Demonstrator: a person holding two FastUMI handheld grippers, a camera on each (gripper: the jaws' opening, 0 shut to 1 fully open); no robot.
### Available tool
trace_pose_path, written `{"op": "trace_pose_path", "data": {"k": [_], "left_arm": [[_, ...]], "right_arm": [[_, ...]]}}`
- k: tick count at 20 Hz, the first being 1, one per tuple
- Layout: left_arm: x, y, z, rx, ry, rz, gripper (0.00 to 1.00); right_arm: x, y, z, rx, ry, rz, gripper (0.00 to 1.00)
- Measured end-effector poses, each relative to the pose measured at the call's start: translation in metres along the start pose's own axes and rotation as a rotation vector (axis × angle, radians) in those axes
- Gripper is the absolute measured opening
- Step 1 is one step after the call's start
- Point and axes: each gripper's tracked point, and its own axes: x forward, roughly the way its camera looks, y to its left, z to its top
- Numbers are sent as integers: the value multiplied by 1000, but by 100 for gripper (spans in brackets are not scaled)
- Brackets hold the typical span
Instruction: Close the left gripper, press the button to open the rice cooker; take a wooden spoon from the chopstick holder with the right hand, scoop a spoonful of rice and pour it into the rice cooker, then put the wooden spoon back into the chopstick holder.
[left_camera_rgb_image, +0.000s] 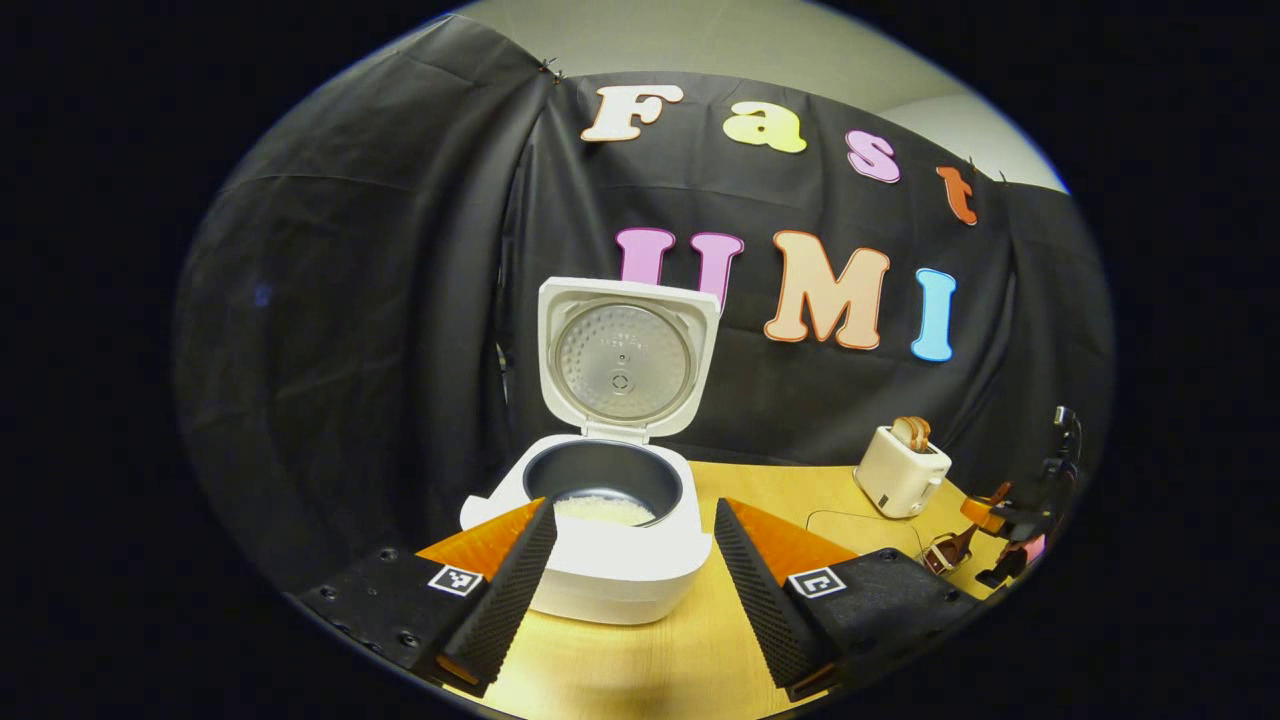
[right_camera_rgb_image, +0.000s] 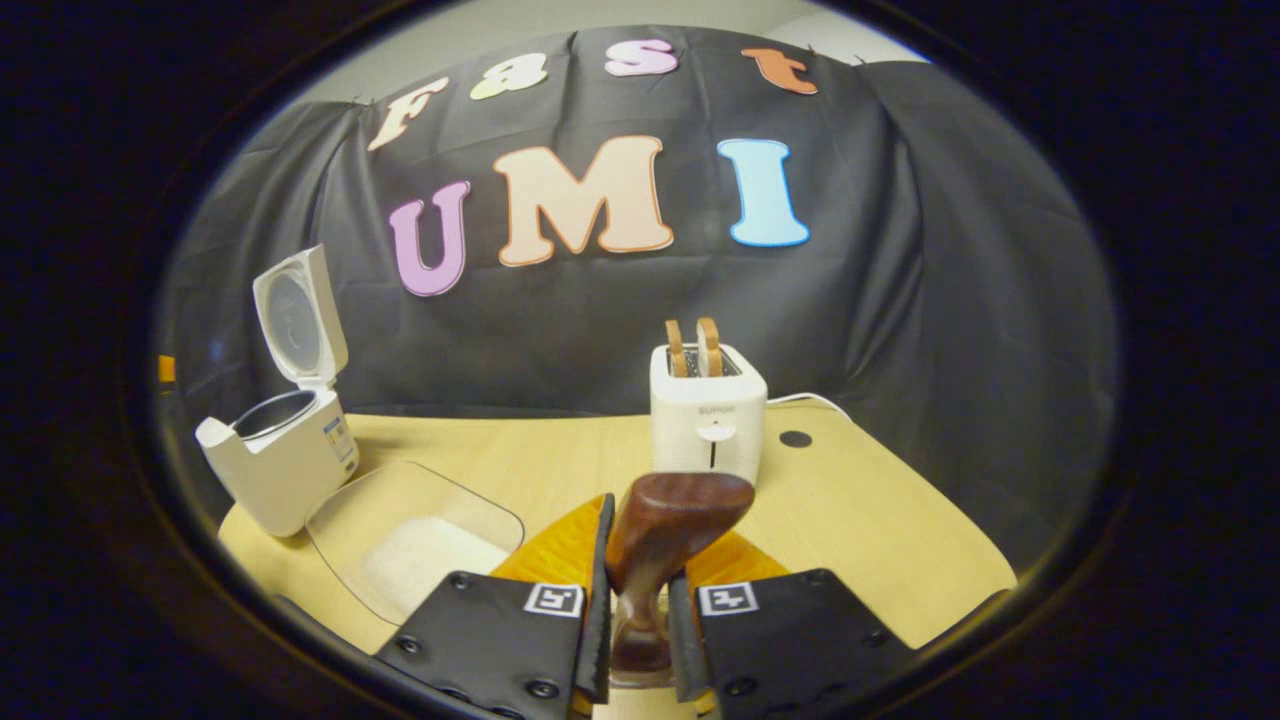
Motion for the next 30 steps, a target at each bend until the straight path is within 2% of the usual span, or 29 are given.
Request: {"op": "trace_pose_path", "data": {"k": [1, 2, 3, 9, 13, 18, 22, 24, 25, 26, 30], "left_arm": [[3, -1, 0, 2, 1, -6, 94], [6, -1, 0, 1, 5, -12, 94], [8, -1, -1, -2, 8, -19, 94], [25, -8, 11, -17, -4, -77, 94], [36, -11, 30, 17, -20, -102, 94], [54, -6, 68, 40, -64, -93, 94], [72, -16, 116, 19, -127, -147, 93], [84, -12, 143, 72, -158, -136, 93], [92, -13, 157, 85, -179, -135, 88], [97, -16, 171, 81, -195, -133, 93], [125, -23, 206, 29, -228, -157, 89]], "right_arm": [[-3, 1, 1, 20, 1, 5, 29], [-6, -2, 3, 36, 4, -1, 41], [-10, -9, 7, 41, 0, -20, 41], [-43, -27, 43, 39, -51, -67, 82], [-69, -32, 73, 32, -97, -85, 90], [-104, -21, 113, 28, -165, -72, 91], [-127, -2, 139, 13, -202, -36, 92], [-138, 13, 144, 14, -202, -5, 92], [-141, 19, 145, 8, -200, 2, 92], [-146, 24, 148, 3, -203, 4, 92], [-162, 41, 153, -1, -219, 5, 92]]}}
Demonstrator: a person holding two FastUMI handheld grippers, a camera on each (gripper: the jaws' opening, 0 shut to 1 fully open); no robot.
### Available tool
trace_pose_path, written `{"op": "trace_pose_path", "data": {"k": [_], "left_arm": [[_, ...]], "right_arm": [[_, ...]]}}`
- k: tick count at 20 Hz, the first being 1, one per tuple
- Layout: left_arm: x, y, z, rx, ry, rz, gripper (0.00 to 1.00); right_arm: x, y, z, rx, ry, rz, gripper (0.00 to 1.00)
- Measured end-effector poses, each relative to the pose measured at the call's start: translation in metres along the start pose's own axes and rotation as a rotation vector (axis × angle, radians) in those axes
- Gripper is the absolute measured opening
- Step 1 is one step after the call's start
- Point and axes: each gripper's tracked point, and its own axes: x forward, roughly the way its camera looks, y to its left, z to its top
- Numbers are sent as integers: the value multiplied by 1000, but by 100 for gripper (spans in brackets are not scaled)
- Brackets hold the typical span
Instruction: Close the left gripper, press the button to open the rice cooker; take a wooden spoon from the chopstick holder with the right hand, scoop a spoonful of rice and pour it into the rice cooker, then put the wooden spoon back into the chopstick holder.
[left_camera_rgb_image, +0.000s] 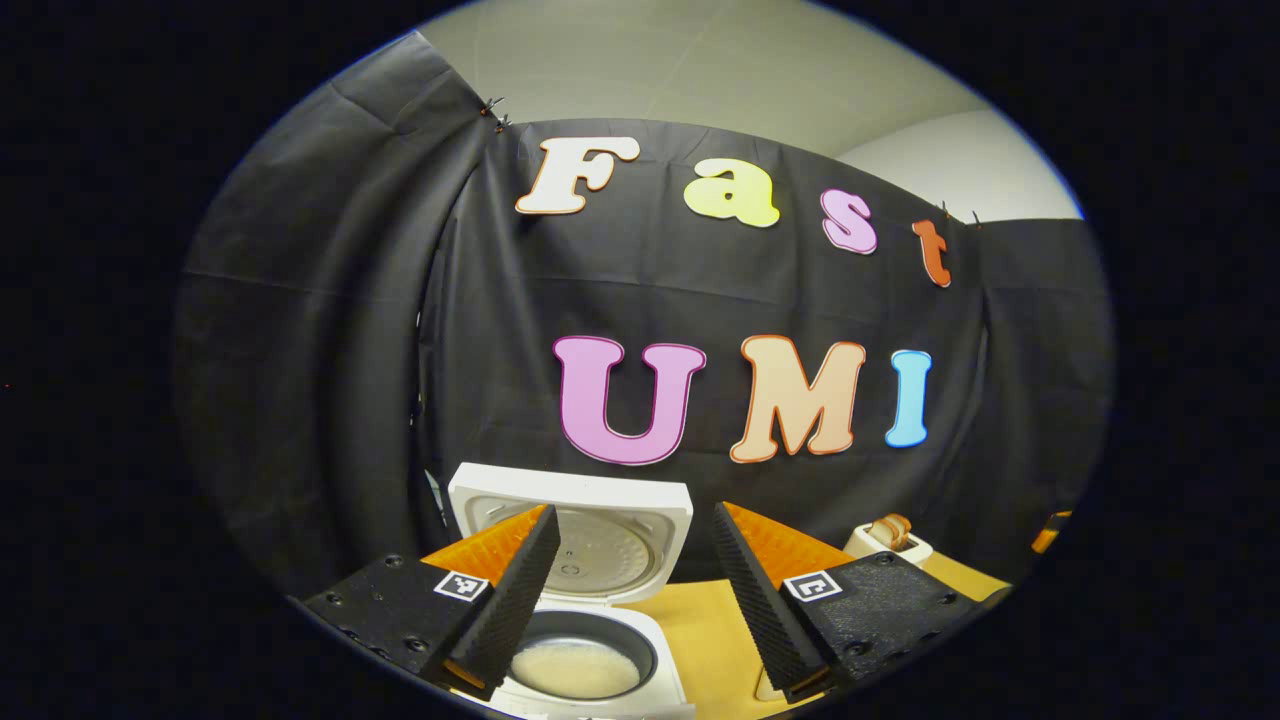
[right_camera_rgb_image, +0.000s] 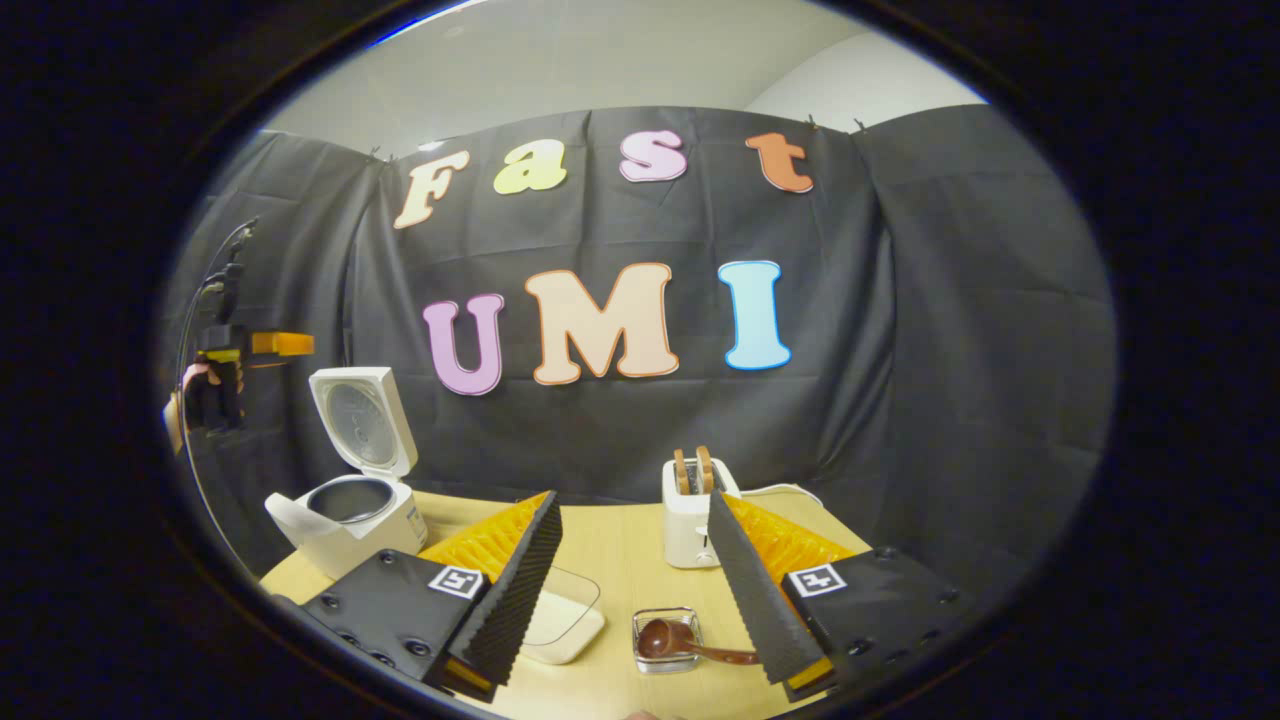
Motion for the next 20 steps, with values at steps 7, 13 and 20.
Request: {"op": "trace_pose_path", "data": {"k": [7, 13, 20], "left_arm": [[78, 46, 24, 23, -6, 50, 87], [130, 78, -7, 55, 82, 97, 91], [157, 88, -46, 98, 171, 134, 90]], "right_arm": [[-29, -7, 7, -10, 14, -74, 92], [-47, -15, 13, -53, 23, -144, 92], [-53, -14, 11, -29, 29, -152, 96]]}}
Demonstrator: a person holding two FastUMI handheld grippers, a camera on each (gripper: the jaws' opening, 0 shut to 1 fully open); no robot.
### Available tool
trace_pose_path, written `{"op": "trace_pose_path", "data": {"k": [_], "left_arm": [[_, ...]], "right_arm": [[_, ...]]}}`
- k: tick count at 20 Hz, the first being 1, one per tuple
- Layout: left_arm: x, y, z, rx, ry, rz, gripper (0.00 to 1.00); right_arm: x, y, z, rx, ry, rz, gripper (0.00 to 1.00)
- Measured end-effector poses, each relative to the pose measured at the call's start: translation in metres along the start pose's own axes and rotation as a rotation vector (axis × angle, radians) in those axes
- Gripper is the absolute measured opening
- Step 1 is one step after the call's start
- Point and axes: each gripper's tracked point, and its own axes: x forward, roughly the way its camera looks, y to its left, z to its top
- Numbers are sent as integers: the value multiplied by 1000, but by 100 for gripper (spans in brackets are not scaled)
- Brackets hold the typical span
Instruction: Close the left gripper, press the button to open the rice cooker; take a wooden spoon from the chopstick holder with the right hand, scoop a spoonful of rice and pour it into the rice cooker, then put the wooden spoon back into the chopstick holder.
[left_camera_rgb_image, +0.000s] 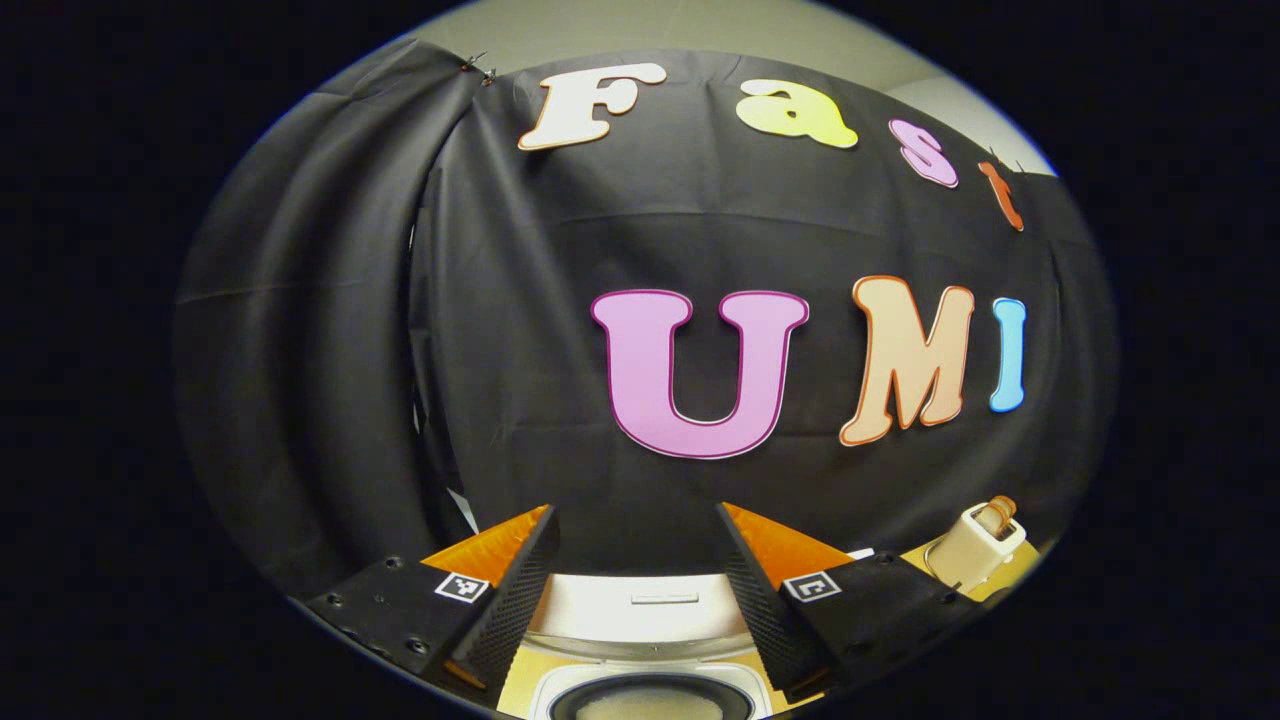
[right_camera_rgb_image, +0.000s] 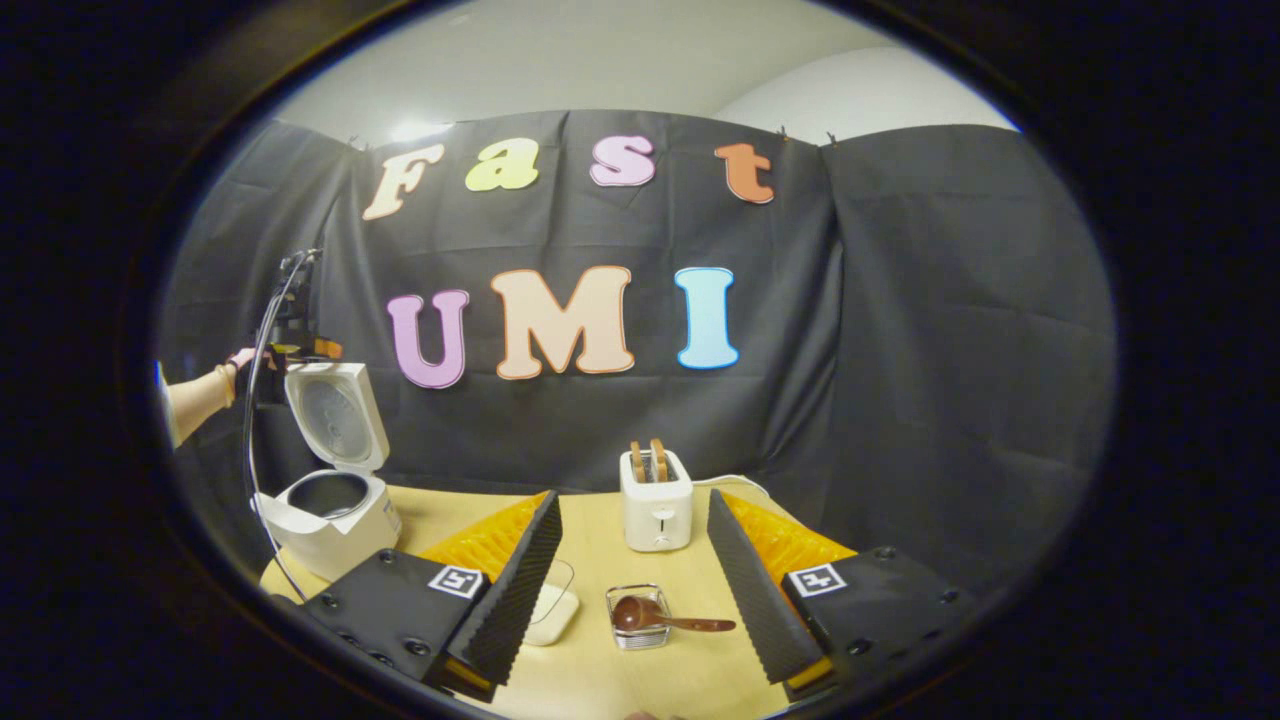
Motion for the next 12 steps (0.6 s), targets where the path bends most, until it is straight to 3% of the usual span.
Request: {"op": "trace_pose_path", "data": {"k": [6, 12], "left_arm": [[-3, 2, -10, 17, 20, 8, 89], [-34, -3, -13, 12, -24, 13, 88]], "right_arm": [[-4, -4, -11, 15, 24, 9, 95], [-5, -2, -10, 18, 9, 35, 95]]}}
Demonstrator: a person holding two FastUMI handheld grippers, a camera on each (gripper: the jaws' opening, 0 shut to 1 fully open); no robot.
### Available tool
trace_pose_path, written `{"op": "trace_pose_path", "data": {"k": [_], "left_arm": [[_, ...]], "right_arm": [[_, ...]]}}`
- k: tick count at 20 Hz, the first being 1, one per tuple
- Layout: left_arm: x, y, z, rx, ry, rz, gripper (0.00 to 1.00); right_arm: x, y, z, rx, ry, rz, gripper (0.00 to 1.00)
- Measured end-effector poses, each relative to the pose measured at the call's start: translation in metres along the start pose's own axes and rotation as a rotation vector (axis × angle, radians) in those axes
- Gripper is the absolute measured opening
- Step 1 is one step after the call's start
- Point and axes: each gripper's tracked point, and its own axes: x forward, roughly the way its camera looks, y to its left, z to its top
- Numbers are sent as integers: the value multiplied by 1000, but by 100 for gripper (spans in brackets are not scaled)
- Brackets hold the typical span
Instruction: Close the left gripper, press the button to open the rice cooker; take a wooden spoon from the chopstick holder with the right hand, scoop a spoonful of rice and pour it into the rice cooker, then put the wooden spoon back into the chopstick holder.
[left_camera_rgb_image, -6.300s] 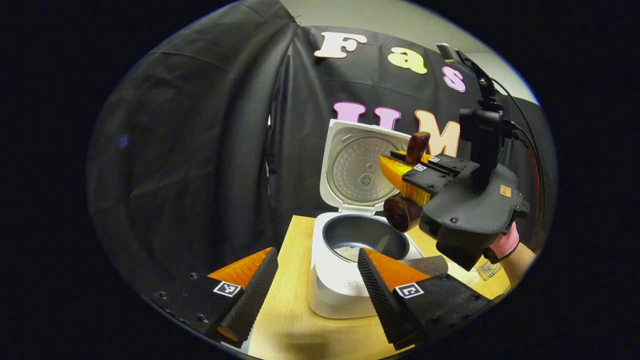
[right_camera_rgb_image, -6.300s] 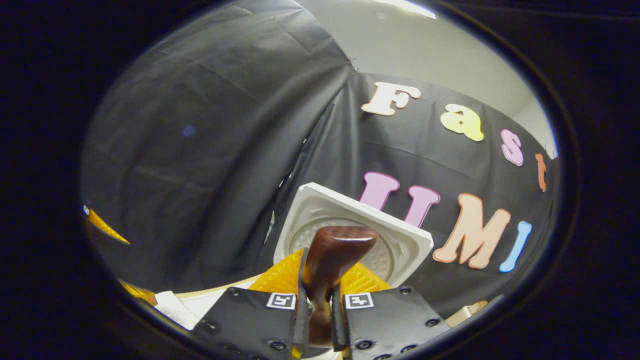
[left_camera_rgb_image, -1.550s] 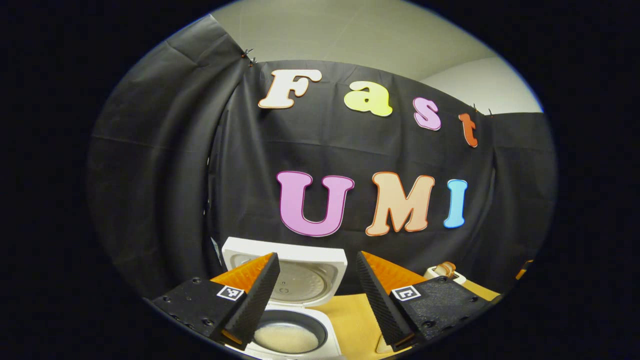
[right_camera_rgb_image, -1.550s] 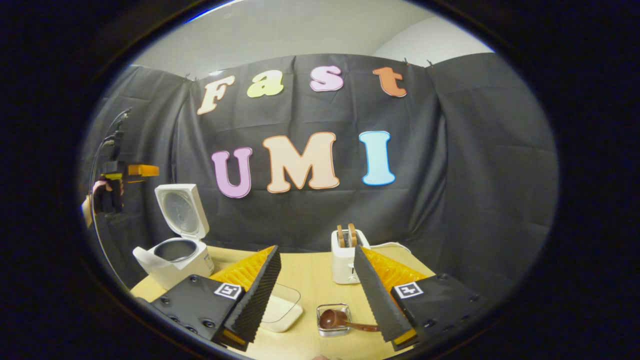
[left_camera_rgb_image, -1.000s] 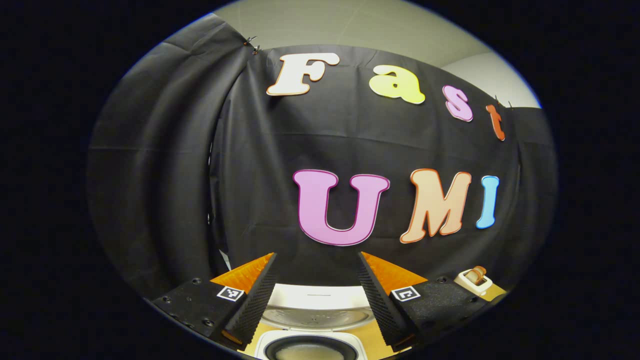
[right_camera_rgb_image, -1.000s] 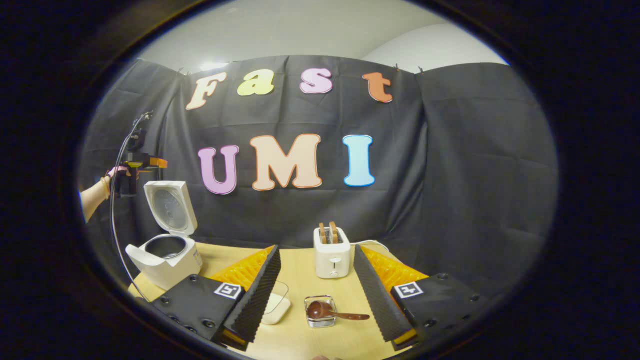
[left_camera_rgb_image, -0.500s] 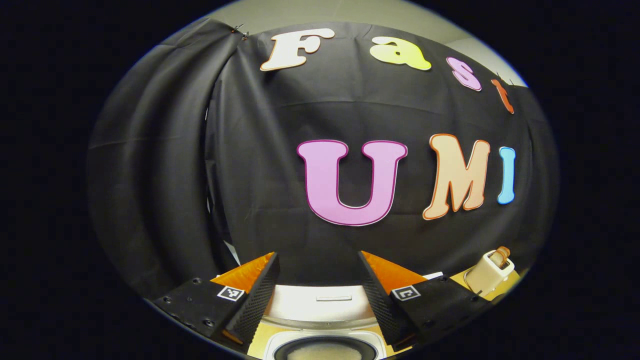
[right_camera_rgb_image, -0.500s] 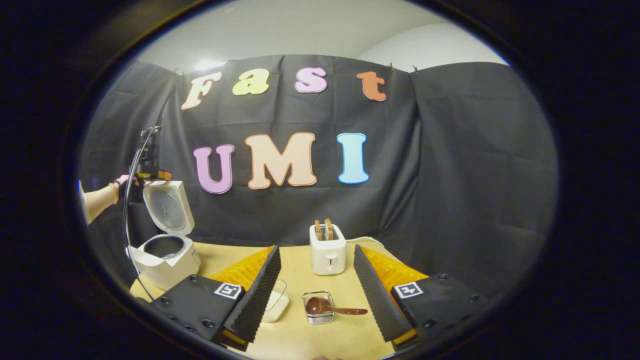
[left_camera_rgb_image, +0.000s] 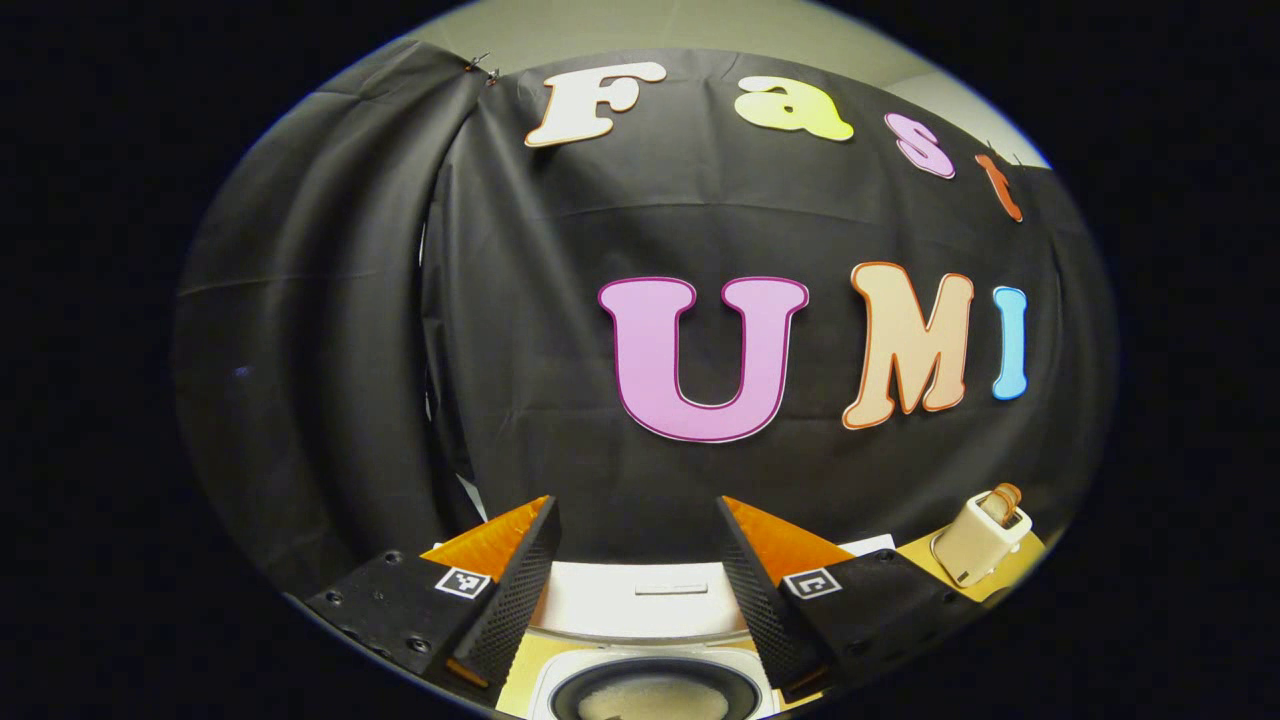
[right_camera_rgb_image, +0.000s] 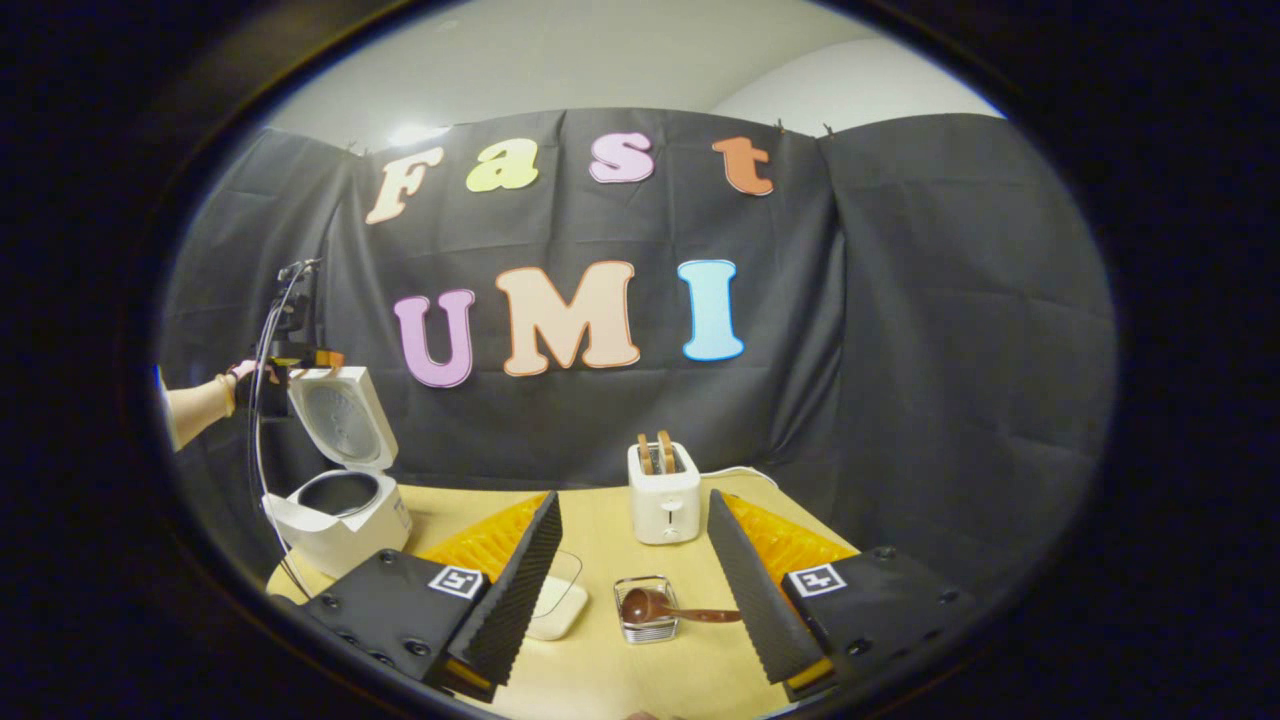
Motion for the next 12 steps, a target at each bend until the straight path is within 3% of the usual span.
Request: {"op": "trace_pose_path", "data": {"k": [12], "left_arm": [[-91, -2, -53, -34, 33, -68, 90]], "right_arm": [[18, 25, 19, -51, -32, 82, 92]]}}
